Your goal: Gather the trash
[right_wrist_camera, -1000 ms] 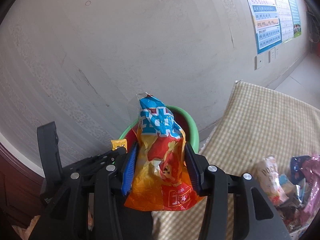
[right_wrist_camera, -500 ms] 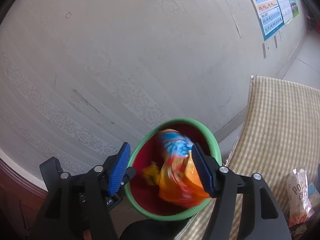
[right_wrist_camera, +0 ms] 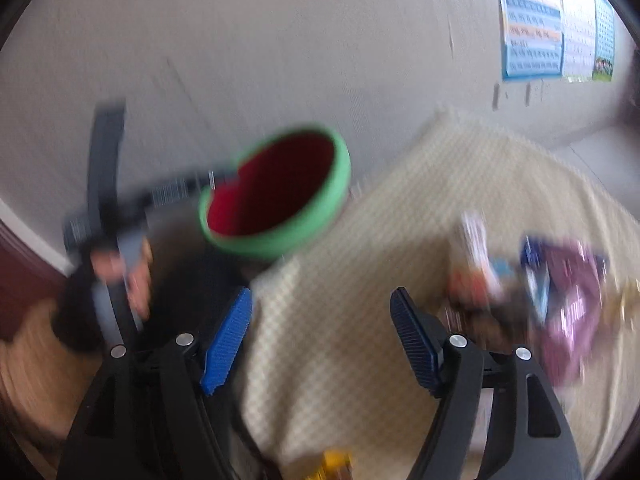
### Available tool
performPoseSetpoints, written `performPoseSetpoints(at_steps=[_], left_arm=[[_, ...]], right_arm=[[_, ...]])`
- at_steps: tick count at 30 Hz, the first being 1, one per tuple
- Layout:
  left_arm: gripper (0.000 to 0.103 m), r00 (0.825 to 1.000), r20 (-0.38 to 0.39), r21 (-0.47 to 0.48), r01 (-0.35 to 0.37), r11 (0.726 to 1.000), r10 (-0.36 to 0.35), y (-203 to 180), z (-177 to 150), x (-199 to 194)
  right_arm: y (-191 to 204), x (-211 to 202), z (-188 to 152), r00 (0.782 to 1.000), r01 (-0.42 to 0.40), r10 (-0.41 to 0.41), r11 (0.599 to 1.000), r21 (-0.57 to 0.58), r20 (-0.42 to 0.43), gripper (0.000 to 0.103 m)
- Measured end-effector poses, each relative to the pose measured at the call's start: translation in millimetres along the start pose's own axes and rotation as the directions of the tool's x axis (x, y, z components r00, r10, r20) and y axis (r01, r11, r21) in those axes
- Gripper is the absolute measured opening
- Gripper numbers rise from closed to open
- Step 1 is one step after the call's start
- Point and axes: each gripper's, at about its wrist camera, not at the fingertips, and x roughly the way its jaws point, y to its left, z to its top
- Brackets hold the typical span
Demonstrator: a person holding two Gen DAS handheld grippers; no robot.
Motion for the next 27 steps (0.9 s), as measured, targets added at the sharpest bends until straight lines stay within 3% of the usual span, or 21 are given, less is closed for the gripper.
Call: performPoseSetpoints(at_steps=[3,6,9,11,13,15,16,19,23,27], left_arm=[[0.063,1.0,-0.015,0.033,0.025,0.999,-0.024,-19,-8,-1],[0.063,0.998,-0.042,0.063,0.053,0.997,-0.051,-41,-17,1],[0.063,0.995,-0.068,0.092,0.079,0.993,-0.073,-60,-24,4],[0.064,0.991,-0.091,0.118,0.105,0.987,-0.095,-77,-30,6],[0.065,0.988,-0.111,0.148,0.128,0.981,-0.112,-93,-35,8],[0.065,0.984,-0.128,0.162,0.144,0.976,-0.124,-106,-38,11],[0.065,0.98,-0.144,0.163,0.162,0.973,-0.139,-115,-39,15],[0.065,0.971,-0.171,0.16,0.194,0.968,-0.166,-132,-39,25],[0.065,0.957,-0.207,0.14,0.234,0.962,-0.203,-162,-34,48],[0.065,0.941,-0.274,0.134,0.243,0.961,-0.2,-191,-28,82]], right_arm=[[-13,5,-56,0.992,0.031,-0.024,0.998,0.052,-0.125,0.07],[-21,12,-94,0.979,0.021,0.003,0.993,0.114,-0.206,0.07],[-16,28,-119,0.956,0.007,0.023,0.995,0.101,-0.291,0.068],[-10,35,-127,0.953,0.015,0.006,0.998,0.065,-0.303,0.046],[-6,35,-129,0.959,0.03,-0.019,0.999,0.036,-0.282,0.036],[-7,28,-127,0.971,0.011,0.002,0.998,0.055,-0.239,0.032],[-10,24,-126,0.976,0.011,0.003,0.998,0.062,-0.219,0.025],[-27,6,-120,0.992,0.023,-0.007,0.991,0.131,-0.122,0.025],[-40,-12,-117,0.998,0.058,-0.056,0.981,0.185,-0.016,0.025],[-52,-14,-120,0.998,0.054,-0.056,0.975,0.217,0.003,0.025]])
